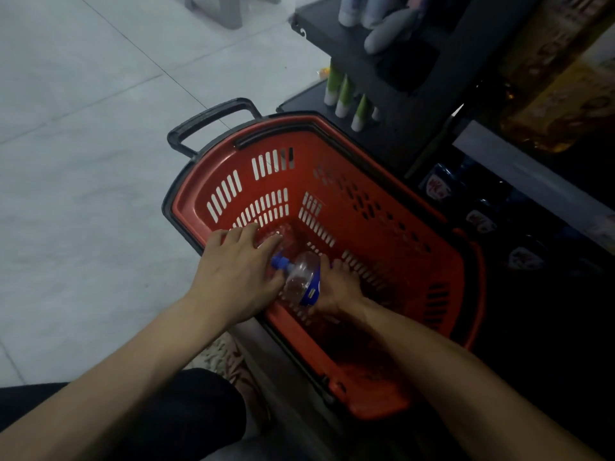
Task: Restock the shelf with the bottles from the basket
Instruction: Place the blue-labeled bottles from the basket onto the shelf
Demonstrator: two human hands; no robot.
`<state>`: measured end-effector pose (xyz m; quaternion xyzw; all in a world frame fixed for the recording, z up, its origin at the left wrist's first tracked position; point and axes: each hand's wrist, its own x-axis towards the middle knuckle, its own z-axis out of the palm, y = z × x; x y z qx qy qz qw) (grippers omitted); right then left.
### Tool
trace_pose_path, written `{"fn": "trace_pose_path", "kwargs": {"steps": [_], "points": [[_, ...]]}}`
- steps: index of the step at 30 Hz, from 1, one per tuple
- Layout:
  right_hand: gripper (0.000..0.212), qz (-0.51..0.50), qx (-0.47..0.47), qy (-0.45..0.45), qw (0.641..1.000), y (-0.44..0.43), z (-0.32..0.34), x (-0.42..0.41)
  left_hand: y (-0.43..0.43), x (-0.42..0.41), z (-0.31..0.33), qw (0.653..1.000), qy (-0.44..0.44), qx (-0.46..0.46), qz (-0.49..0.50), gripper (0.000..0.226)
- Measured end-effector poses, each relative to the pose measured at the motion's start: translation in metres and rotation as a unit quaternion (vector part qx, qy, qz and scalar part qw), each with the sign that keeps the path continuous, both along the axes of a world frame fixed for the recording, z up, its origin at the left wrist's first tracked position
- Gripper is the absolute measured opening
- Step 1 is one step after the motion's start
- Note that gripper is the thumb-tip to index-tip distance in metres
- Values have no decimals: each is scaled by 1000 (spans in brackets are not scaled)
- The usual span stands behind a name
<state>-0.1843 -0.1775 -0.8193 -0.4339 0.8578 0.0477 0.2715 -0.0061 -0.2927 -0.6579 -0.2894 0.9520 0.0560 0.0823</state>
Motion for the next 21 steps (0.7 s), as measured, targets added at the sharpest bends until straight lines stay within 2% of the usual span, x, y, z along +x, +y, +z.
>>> {"fn": "trace_pose_path", "kwargs": {"steps": [4, 7, 12, 15, 17, 19, 21], "points": [[136, 36, -41, 66, 996, -6, 42, -16, 1, -3, 0, 1000, -8, -5, -2, 66], [136, 22, -79, 83, 993, -3, 80, -27, 1, -5, 3, 1000, -8, -13, -11, 67], [131, -54, -162, 52, 984, 18, 145, -38, -2, -13, 14, 1000, 20, -22, -2, 65], [130, -112, -233, 13, 966, 38, 178, -41, 5, -21, 24, 999, 35, -7, 2, 67], [127, -151, -285, -15, 946, 49, 199, -45, 16, -29, 29, 997, 61, 50, -2, 73], [124, -182, -333, -64, 923, 59, 219, -48, 30, -39, 34, 980, 108, 168, -2, 81], [124, -204, -381, -112, 895, 68, 237, -51, 48, -51, 44, 925, 167, 340, 18, 74]]}}
